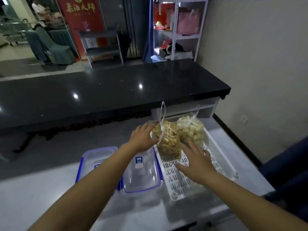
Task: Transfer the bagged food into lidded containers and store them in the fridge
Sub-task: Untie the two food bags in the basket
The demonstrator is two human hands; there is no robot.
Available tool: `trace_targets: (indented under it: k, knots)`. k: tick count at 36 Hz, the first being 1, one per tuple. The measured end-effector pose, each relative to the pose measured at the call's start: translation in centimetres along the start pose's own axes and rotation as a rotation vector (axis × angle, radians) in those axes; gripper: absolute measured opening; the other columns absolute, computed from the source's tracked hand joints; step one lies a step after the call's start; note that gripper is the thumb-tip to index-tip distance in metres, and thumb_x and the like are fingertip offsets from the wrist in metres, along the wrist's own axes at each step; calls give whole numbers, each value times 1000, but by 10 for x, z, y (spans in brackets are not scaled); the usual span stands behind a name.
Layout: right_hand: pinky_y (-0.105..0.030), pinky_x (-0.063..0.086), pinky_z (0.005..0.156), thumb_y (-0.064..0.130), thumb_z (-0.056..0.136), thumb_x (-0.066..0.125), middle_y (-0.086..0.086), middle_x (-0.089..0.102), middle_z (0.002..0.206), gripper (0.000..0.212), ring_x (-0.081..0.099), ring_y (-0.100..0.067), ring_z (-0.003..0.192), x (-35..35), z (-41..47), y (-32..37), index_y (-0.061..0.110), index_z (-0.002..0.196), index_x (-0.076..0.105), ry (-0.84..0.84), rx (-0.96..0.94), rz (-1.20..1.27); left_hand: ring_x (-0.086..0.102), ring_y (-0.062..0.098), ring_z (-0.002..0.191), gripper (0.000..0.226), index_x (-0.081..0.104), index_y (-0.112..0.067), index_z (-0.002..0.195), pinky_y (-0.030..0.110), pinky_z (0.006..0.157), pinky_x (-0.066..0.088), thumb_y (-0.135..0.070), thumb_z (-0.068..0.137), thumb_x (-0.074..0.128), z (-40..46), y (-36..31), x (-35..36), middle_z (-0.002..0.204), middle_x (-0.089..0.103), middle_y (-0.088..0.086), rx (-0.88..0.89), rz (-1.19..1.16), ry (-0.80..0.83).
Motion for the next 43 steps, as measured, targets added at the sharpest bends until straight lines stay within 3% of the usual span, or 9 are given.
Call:
trace_targets:
  k: [6, 14, 18, 23, 27, 33, 37, 39, 43]
  knots:
    - [-56, 13, 121, 57, 90, 58, 0, 4, 167, 88, 7, -27, 153, 2, 27, 13, 46, 154, -1, -71, 38, 46, 30, 34, 142, 84, 24, -35, 156, 51, 114, 26, -52, 86, 67, 42, -8, -15, 158, 35, -1, 147, 107, 86]
    - [-48, 38, 114, 27, 89, 69, 3, 7, 165, 95, 23, -28, 147, 10, 58, 26, 47, 155, 4, -125, 74, 299, 43, 34, 134, 96, 22, -48, 150, 50, 107, 33, -45, 73, 80, 69, -16, -4, 147, 51, 1, 248, 154, 187]
    - [-42, 44, 109, 15, 87, 71, 7, 15, 160, 99, 34, -24, 141, 11, 65, 23, 56, 150, 6, -170, 78, 449, 61, 22, 114, 79, 42, -47, 138, 41, 96, 50, -39, 70, 82, 75, -22, 1, 126, 65, -7, 288, 23, 183]
    - [-44, 50, 104, 16, 85, 74, 11, 20, 157, 98, 40, -20, 136, 7, 58, 10, 68, 142, 14, -163, 55, 593, 60, 14, 112, 62, 56, -41, 128, 40, 98, 50, -40, 72, 83, 66, -32, 6, 124, 64, -12, 348, -70, 160]
    - [-43, 51, 103, 13, 86, 71, 16, 23, 155, 91, 40, -16, 136, 0, 45, -9, 60, 146, 22, -119, 15, 575, 58, 17, 106, 54, 62, -26, 121, 40, 93, 52, -44, 74, 82, 50, -34, 19, 119, 59, -3, 294, -106, 135]
    - [-6, 35, 98, 7, 83, 72, 14, 42, 145, 79, 43, -2, 131, -16, 37, -30, 52, 140, 44, -67, -71, 658, 54, 16, 91, 43, 62, -24, 103, 29, 73, 43, -45, 71, 82, 13, -39, 34, 101, 54, -5, 162, -228, -67]
    - [-9, 42, 99, 4, 83, 70, 15, 48, 142, 75, 44, 14, 124, -24, 36, -39, 54, 133, 49, -26, -122, 725, 52, 13, 87, 49, 65, -23, 110, 19, 68, 38, -43, 70, 84, -6, -49, 44, 100, 53, -6, 84, -286, -123]
    - [-20, 47, 103, 2, 84, 69, 18, 49, 143, 71, 49, 6, 126, -28, 35, -45, 47, 136, 53, 12, -131, 762, 50, 6, 85, 52, 66, -25, 115, 7, 67, 34, -43, 69, 83, -16, -57, 47, 101, 53, -8, 57, -319, -142]
    - [-33, 47, 106, 3, 87, 69, 23, 50, 143, 69, 49, 0, 130, -37, 29, -59, 49, 136, 54, 93, -187, 731, 49, -5, 78, 54, 68, -30, 110, 4, 69, 36, -55, 63, 75, -39, -77, 52, 90, 51, -16, -3, -384, -173]
Point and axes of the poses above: each hand's wrist, its own z-axis towards the middle knuckle, its own x-axis out of the palm, y = z × x, the point moved 7 cm from there along z, towards the middle knuckle
